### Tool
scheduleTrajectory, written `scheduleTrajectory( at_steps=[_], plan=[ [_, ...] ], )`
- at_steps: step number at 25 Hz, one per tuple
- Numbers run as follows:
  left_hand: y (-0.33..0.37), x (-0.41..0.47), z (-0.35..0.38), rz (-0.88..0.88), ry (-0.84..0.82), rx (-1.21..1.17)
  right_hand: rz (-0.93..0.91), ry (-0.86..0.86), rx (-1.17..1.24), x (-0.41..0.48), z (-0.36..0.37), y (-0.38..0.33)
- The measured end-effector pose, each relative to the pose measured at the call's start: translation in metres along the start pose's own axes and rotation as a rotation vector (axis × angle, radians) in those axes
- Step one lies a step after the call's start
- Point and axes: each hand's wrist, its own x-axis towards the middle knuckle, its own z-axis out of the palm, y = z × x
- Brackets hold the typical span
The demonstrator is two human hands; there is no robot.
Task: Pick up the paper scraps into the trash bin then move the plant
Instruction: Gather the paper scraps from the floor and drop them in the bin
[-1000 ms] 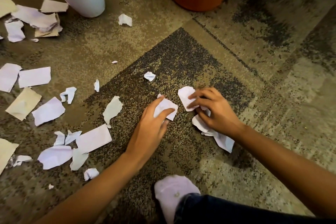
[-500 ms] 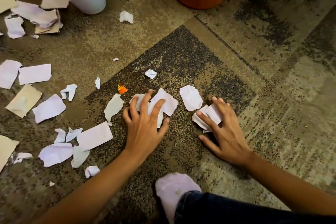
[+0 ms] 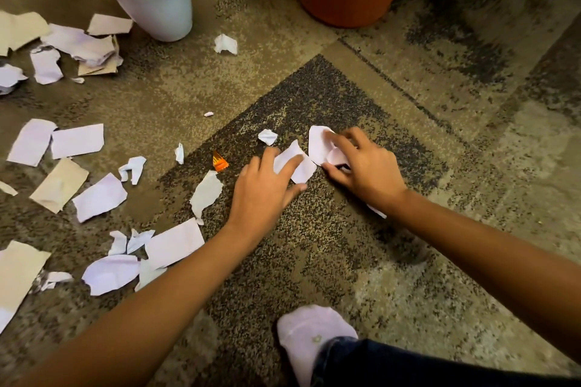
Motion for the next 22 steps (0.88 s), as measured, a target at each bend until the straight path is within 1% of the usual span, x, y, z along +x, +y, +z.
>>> scheduleTrajectory(
  at_steps=[3,6,9,11,16,19,22],
  plan=[
    [0.008,0.014,-0.007,-0.034,0.012,-0.102,0.040,-0.094,0.026,0.016,-0.009,-0.005],
    [0.011,0.022,-0.011,-0.111,0.005,-0.281,0.057,-0.132,0.160,0.027,-0.012,-0.013],
    [0.012,0.024,-0.014,-0.169,0.041,-0.461,0.154,-0.275,0.292,0.043,-0.021,-0.012],
    [0.011,0.021,-0.015,-0.178,0.073,-0.537,0.199,-0.369,0.338,0.055,-0.029,-0.005],
    [0.004,0.020,-0.019,-0.229,0.095,-0.603,0.064,-0.509,0.321,0.069,-0.034,0.000],
    [-0.002,0.024,-0.030,-0.258,0.167,-0.622,0.022,-0.474,0.291,0.068,-0.038,0.004],
    [-0.007,0.040,-0.052,-0.267,0.236,-0.598,0.079,-0.302,0.437,0.068,-0.055,0.005]
  ],
)
